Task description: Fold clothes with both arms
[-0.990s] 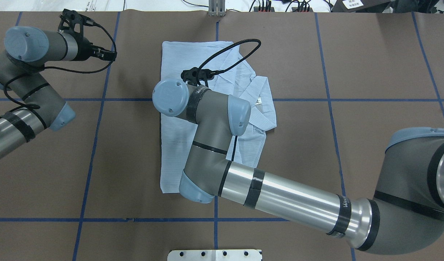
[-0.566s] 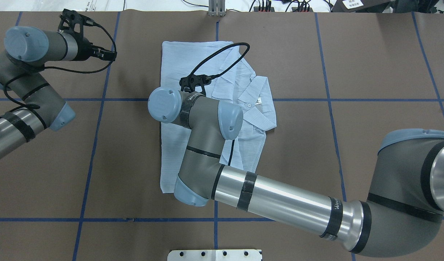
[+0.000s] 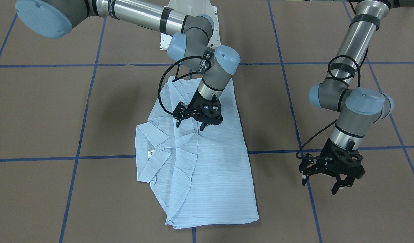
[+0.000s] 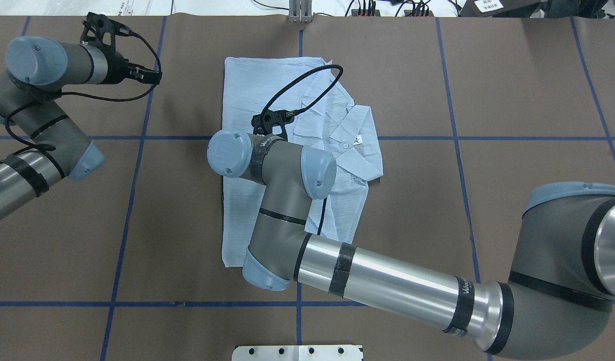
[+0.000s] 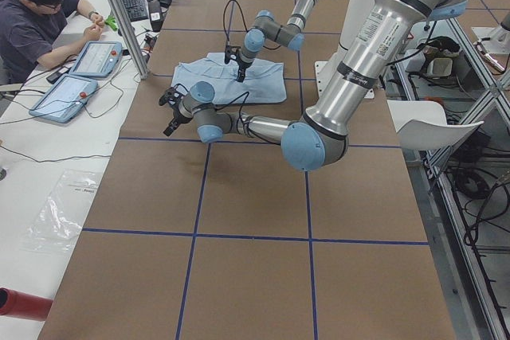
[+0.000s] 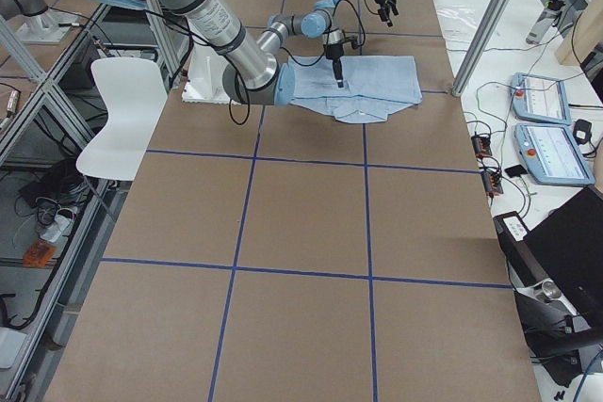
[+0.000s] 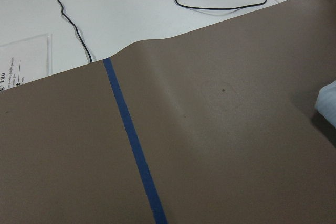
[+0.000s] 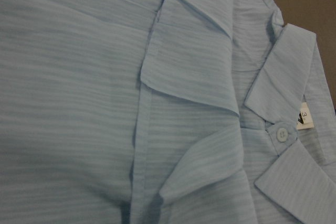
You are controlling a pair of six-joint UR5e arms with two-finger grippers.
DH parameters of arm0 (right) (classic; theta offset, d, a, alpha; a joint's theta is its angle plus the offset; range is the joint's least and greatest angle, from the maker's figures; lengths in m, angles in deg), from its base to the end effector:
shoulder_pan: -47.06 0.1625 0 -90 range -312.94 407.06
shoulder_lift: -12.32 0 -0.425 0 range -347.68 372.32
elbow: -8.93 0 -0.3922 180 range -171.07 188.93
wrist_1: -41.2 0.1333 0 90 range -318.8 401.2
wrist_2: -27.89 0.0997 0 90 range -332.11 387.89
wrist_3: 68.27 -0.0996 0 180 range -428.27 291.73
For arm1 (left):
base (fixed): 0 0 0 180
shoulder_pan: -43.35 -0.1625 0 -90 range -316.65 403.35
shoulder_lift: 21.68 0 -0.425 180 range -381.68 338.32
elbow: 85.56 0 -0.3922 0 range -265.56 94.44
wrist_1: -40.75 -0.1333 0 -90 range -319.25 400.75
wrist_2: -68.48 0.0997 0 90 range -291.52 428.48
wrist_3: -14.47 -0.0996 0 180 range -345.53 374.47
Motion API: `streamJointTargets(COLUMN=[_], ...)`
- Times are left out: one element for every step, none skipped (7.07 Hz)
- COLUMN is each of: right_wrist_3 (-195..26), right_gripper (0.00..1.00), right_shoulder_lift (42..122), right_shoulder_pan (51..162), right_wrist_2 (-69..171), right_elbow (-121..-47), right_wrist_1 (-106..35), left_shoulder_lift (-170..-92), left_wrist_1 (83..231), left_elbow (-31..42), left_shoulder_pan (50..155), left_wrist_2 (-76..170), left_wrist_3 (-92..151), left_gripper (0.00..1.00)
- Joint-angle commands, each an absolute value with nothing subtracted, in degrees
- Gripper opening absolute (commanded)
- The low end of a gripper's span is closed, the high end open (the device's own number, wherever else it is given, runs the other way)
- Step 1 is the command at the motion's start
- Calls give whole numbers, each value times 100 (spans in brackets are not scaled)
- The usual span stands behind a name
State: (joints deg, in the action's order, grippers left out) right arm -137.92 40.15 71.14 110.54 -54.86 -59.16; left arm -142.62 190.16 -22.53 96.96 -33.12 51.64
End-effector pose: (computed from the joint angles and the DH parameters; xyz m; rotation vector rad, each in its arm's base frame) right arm -0.6944 -0.4703 0.1766 0.2856 -0.3655 0.0926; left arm 0.3488 -0.6642 0.4545 0.7742 0.8051 0.0998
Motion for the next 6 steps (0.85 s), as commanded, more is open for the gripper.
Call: streamJointTargets(right_wrist_3=[-13788,-13779,-13692,-13517,-13490,-13341], right_gripper=[100,100,100,100,100,100], right_shoulder_lift=[4018,4009,4009,3992,4026,4009], right_shoulder_pan=[7114,7105,7114,7114,7123,7131], right_wrist_2=[10998,10955,10954,10945,10902,10884], right_elbow=[-5435,-5444,-5453,-5488,-5488,-5566], right_wrist_1=[-5987,-6092,-6224,-6477,-6558,-6951], left_shoulder_lift=[-14262,-14262,-14262,-14262,-14262,-14262], left_wrist_1=[19016,19016,19007,19016,19016,19016], left_elbow=[-2254,-2254,-2254,-2254,-2245,-2245], left_shoulder_pan=[9696,9687,9687,9687,9687,9678], left_wrist_2=[-3312,-3312,-3312,-3312,-3312,-3312], left_wrist_3=[5164,5164,5164,5164,5173,5173], left_gripper=[100,100,100,100,100,100])
